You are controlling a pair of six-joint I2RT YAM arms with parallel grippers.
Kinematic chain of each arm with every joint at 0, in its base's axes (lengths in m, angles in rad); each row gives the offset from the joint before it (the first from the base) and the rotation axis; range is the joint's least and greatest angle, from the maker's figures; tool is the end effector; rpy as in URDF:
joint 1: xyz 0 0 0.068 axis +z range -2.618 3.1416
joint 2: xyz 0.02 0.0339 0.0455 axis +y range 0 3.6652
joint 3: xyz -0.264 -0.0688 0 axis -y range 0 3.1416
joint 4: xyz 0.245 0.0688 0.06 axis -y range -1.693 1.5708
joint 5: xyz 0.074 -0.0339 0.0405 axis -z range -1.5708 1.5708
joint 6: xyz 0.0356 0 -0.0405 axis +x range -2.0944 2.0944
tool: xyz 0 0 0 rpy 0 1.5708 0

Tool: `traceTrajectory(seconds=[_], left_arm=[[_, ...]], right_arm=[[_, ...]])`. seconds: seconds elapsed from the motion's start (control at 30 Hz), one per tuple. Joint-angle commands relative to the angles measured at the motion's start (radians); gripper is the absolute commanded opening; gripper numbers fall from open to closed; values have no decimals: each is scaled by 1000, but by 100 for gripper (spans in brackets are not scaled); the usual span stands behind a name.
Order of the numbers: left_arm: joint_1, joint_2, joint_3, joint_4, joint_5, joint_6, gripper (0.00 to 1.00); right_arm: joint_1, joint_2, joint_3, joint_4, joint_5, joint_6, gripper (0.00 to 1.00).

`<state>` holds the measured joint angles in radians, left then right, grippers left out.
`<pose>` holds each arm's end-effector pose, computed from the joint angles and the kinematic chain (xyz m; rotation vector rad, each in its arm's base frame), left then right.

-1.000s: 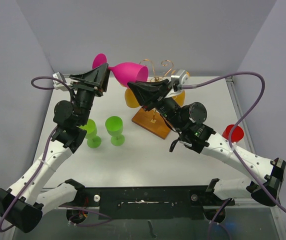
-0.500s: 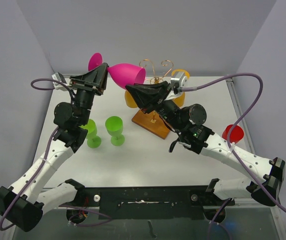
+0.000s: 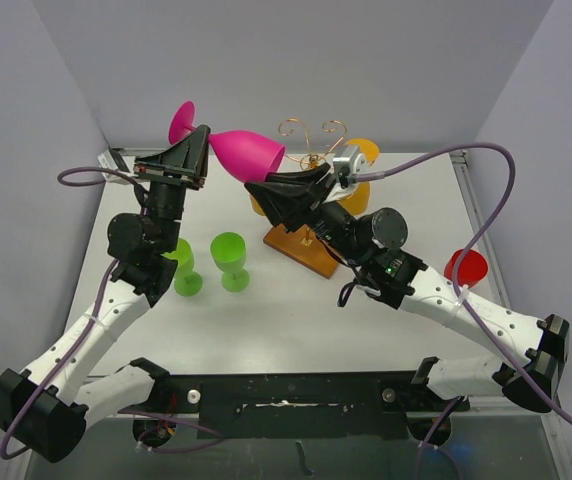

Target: Place the wine glass upside down on the wine glass rack

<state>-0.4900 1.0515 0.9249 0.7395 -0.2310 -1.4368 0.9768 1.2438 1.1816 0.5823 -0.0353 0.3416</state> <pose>0.2054 -0.1003 0.4338 -0.7105 0.8552 -1.6440 0.1549 0.2315 0.4626 -0.3844 1.0594 1.2059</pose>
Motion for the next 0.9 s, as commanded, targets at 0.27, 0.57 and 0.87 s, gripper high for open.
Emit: traceTrajectory(seconds=[0.27, 0.57, 0.87], left_arm=[[8, -69, 2, 89, -21, 431, 0], [11, -118, 35, -49, 115, 776, 0], [11, -91, 147, -197, 386, 1105, 0]], right_arm=[[9, -153, 2, -338, 131, -222, 65], [4, -207, 85, -409, 252, -225, 71], [2, -13, 377, -526, 157, 42, 74]])
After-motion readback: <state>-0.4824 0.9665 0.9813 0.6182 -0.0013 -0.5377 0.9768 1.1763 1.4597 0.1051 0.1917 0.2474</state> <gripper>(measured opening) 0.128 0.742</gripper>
